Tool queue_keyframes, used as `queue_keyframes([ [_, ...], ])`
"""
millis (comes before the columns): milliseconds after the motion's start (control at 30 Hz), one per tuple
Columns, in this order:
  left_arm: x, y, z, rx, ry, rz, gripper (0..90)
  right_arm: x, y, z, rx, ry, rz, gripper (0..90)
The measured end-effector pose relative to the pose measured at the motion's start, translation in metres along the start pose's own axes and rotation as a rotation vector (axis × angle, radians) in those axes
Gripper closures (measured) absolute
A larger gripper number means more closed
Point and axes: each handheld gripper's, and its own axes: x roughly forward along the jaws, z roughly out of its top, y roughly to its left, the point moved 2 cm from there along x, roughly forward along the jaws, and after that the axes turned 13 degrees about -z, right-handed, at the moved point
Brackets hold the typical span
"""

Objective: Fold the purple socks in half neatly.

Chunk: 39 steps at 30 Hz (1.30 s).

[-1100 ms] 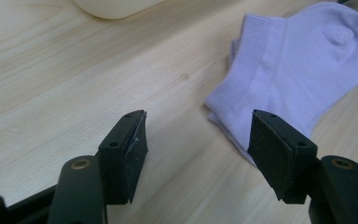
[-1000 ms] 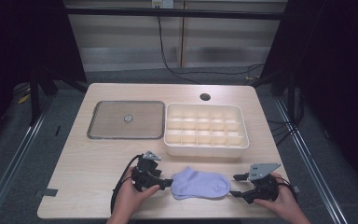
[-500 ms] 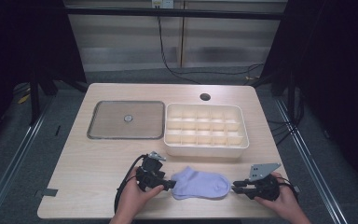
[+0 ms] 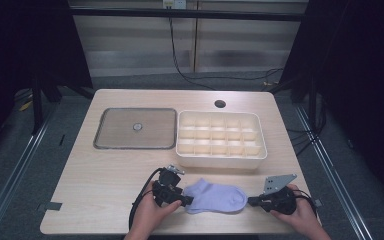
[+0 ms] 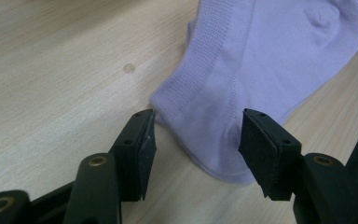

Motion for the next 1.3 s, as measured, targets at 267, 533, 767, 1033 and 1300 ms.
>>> queue_keyframes([
  [267,0.007,-0.009,0.004,0.011,0.027,0.035,55.6,0.000,0.000,0.000,0.004,-0.002,0.002,88.5],
  [533,0.012,-0.015,0.007,0.000,0.070,0.044,75.3,0.001,0.000,0.000,0.007,-0.001,0.002,88.5],
  [767,0.011,-0.011,0.005,-0.050,0.053,0.001,80.5,0.001,-0.001,0.000,0.010,-0.004,0.003,88.5],
  [1033,0.005,-0.005,0.003,-0.096,0.042,-0.105,80.6,0.001,-0.002,-0.001,0.024,-0.008,0.013,88.4],
  [1300,-0.004,-0.007,0.008,-0.106,0.018,-0.156,81.3,0.002,-0.002,0.000,0.036,-0.006,0.017,88.5],
])
